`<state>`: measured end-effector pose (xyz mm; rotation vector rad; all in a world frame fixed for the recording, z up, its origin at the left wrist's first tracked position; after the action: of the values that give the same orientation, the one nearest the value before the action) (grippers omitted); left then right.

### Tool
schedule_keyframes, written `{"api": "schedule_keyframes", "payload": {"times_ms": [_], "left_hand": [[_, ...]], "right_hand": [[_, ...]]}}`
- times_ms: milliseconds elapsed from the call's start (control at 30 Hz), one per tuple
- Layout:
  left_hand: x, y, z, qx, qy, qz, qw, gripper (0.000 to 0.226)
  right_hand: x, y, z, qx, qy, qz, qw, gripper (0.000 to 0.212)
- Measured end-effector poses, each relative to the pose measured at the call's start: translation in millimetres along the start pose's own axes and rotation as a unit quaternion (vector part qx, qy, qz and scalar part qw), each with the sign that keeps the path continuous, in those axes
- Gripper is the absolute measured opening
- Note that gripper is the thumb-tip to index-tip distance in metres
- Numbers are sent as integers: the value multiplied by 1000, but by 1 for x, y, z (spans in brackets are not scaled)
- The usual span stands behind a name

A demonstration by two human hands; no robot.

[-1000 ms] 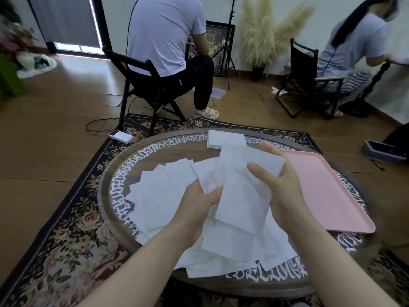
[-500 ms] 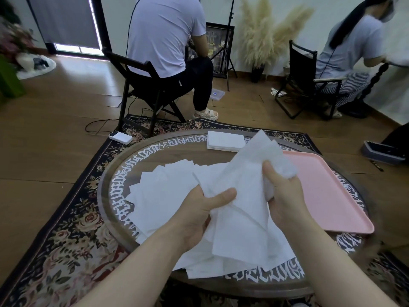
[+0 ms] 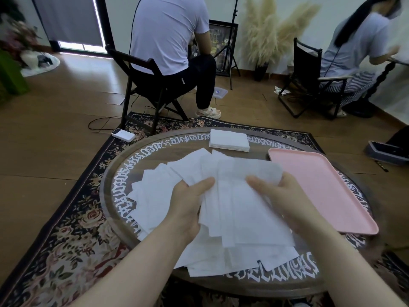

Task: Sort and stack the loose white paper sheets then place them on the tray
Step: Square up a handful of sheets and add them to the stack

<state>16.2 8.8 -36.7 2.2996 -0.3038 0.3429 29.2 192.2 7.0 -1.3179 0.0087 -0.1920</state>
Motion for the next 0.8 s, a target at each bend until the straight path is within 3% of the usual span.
{"api": "schedule_keyframes", "payload": {"times_ms": [200, 400, 600, 700, 800], "left_hand": [[5, 0, -7, -18, -26, -3, 999, 29], [0, 16, 3, -52, 16, -69, 996, 17], [-2, 29, 3, -71, 14, -108, 991, 18], [-3, 30, 4, -80, 9, -113, 990, 14], [-2, 31, 1, -84, -1, -118, 989, 14]], "right_hand": [[-4, 6, -9, 24, -7, 12, 1000, 15], [-3, 2, 5, 26, 22, 24, 999, 15], [4, -24, 45, -87, 147, 104, 980, 10], [3, -24, 20, -176, 49, 81, 980, 25], [7, -15, -11, -104, -34, 45, 993, 24]]}}
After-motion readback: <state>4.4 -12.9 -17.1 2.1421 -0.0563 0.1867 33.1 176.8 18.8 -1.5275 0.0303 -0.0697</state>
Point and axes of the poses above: each hand's wrist, its own x-axis away from the middle knuckle, its own z-axis out of the back of the hand, y = z × x, the point moved 10 cm from there along -x, towards the middle knuckle, and after that the axes turned 11 degrees about x, right-handed, at the moved point
